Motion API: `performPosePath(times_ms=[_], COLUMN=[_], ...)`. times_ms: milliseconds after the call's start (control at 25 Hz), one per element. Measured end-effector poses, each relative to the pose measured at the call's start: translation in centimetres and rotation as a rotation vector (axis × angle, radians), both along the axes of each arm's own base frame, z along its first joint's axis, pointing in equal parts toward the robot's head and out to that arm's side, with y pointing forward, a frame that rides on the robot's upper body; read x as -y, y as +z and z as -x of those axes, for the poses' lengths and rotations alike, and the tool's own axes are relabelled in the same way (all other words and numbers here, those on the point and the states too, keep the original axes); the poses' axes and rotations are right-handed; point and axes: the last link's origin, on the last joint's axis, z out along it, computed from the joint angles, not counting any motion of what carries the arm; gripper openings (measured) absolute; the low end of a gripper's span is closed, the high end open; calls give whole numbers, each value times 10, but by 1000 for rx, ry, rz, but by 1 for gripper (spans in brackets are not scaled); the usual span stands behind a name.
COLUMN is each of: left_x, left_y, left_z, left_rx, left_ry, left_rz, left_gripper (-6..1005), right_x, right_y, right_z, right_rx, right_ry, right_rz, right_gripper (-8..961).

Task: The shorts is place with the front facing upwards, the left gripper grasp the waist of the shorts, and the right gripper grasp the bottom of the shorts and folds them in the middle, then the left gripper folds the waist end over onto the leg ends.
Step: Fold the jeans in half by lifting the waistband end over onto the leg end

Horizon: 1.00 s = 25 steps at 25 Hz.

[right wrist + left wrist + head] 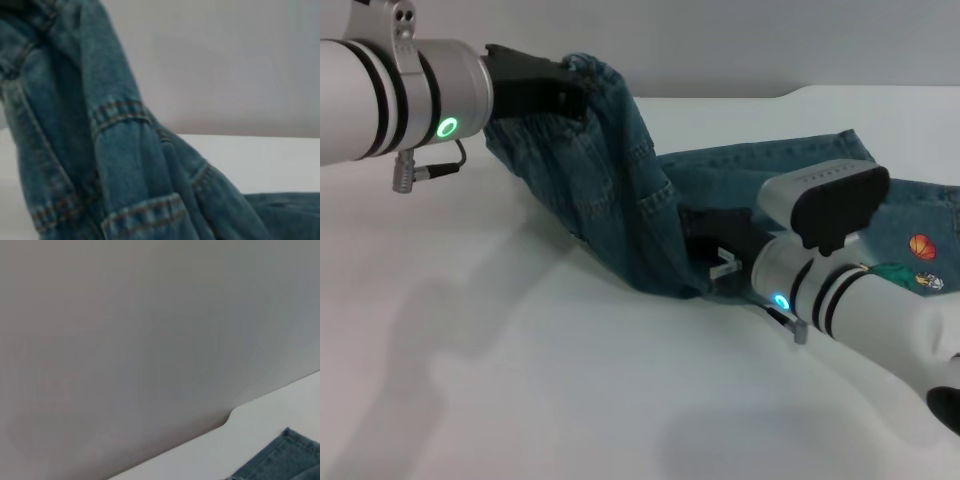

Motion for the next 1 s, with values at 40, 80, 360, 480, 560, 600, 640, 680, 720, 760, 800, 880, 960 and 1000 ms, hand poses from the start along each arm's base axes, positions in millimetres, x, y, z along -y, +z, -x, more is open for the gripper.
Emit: performPosePath(times_ms=[40,80,360,480,560,600,640,680,720,760,800,880,960,1000], left_x=[1,2,8,10,11,12,12,13,13,13,13,13,14,14], left_y=[0,1,1,-1,-1,-1,-1,-1,0,0,1,2,3,3], left_z=[-2,-3,-12,-13,-16,-18,-19,-20,-21,-20,-20,-17,-15,-14], left_rx=[2,3,19,21,26,28,31,32,32,32,32,33,32,31], left_ry=[-7,-11,-43,-50,-60,-64,-70,-74,-77,-77,-75,-69,-65,-64], left_rz=[-1,-2,-4,0,-2,-3,-5,-6,-7,-9,-11,-15,-21,-23], left_gripper=[51,51,51,51,51,51,51,51,51,51,51,51,51,51], right_x=[-1,-1,-7,-8,-9,-10,-10,-11,-11,-11,-10,-8,-7,-7], right_y=[-1,-1,-3,-4,-6,-6,-7,-7,-7,-7,-7,-4,2,7], right_z=[3,5,20,25,30,32,33,34,34,33,31,21,5,-5], right_rx=[-3,-4,-18,-23,-27,-27,-26,-26,-26,-27,-32,-43,-48,-44], right_ry=[5,10,42,53,61,65,66,65,61,53,42,5,-41,-63], right_rz=[2,3,12,22,33,37,40,43,45,46,44,28,-3,-21], right_gripper=[-3,-3,-3,-3,-3,-3,-3,-3,-3,-3,-3,-3,-3,-3])
